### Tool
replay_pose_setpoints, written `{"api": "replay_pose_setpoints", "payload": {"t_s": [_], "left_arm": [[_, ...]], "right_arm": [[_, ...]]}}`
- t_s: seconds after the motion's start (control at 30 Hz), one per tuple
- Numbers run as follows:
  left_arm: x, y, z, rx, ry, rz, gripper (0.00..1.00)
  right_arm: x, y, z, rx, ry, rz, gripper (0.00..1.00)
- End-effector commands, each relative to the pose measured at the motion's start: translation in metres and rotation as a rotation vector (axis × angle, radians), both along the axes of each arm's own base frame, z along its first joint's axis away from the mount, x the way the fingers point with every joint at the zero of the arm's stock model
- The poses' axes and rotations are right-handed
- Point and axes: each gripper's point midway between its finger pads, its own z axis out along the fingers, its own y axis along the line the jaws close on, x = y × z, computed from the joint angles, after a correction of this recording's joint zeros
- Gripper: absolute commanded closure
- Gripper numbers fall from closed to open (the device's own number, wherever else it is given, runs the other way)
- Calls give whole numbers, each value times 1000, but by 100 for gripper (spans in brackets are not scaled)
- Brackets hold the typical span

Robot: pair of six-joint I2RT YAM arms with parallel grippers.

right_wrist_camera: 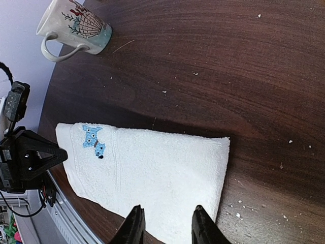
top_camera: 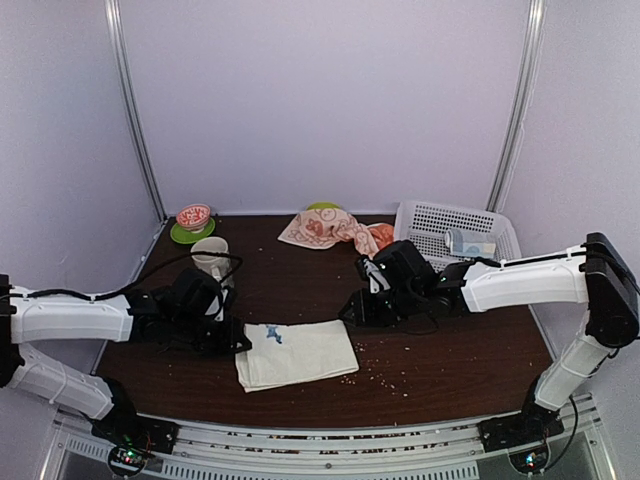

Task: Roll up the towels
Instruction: Adjust the towel at the center of the board, then smooth out the towel at the center of the board.

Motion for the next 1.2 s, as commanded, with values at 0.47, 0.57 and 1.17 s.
{"api": "replay_pose_setpoints", "payload": {"t_s": [0.47, 0.57, 1.17], "left_arm": [[-14, 32, -24, 105, 38, 54, 100], [-15, 35, -25, 115, 41, 56, 100], [-20, 44, -33, 145, 46, 65, 100]], "right_arm": [[-15, 13, -48, -11, 186, 39, 57], [-17, 17, -54, 9, 215, 48, 57], [-25, 34, -84, -60, 288, 113, 84]]}}
